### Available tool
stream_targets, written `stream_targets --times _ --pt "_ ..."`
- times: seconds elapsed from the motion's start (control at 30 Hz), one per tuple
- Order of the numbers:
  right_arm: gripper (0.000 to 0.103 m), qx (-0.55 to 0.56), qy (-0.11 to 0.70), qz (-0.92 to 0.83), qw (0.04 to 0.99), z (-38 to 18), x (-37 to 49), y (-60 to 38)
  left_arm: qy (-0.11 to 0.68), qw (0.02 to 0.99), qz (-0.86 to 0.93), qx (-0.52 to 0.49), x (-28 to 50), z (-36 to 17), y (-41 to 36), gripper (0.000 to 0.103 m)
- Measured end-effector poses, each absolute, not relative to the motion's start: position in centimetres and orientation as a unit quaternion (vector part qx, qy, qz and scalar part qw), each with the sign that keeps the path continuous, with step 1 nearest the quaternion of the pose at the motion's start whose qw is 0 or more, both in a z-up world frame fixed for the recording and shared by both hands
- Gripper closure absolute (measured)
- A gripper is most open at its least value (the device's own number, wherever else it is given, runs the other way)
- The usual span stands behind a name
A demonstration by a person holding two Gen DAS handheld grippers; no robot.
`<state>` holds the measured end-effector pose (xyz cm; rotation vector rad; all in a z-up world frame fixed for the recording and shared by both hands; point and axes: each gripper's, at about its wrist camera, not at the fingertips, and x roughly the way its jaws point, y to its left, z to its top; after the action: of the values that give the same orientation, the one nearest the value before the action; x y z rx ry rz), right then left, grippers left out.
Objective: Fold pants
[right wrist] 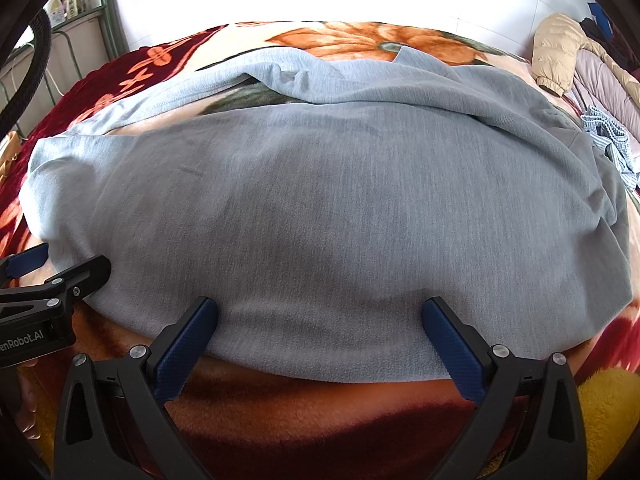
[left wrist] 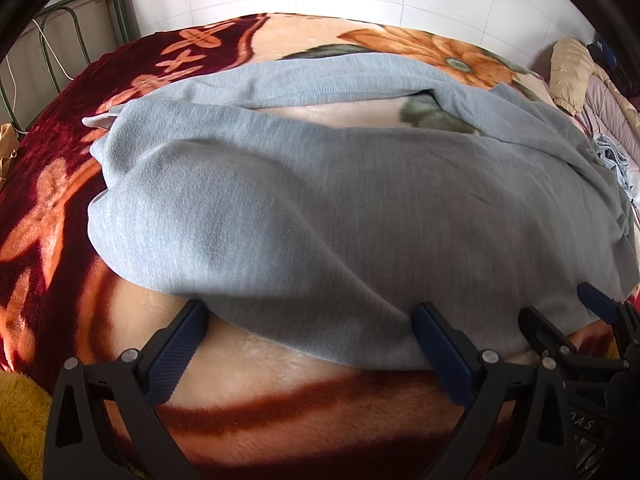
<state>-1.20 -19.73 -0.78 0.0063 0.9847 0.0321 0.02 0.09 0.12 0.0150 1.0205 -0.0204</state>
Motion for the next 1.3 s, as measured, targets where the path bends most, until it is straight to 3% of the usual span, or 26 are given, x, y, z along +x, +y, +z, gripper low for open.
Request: stream_targets --times 0.83,1.0,1.3 --pt "0.0 0.007 0.491 0.058 0.869 0.3 -0.8 -20.9 0.488 0.872 -0.021 0.008 0.1 0.5 0.2 0.0" --pt "0.014 0.032 0.51 0.089 0.855 1.4 -1.2 -22.4 0.487 0.873 -0.027 0.015 0.0 0.9 0.4 0.0" --pt "0.015 0.034 0.486 0.074 0.87 5.9 -1.1 -27.4 0.464 0.886 -0.009 0.005 -0.7 4.3 2.6 0.001"
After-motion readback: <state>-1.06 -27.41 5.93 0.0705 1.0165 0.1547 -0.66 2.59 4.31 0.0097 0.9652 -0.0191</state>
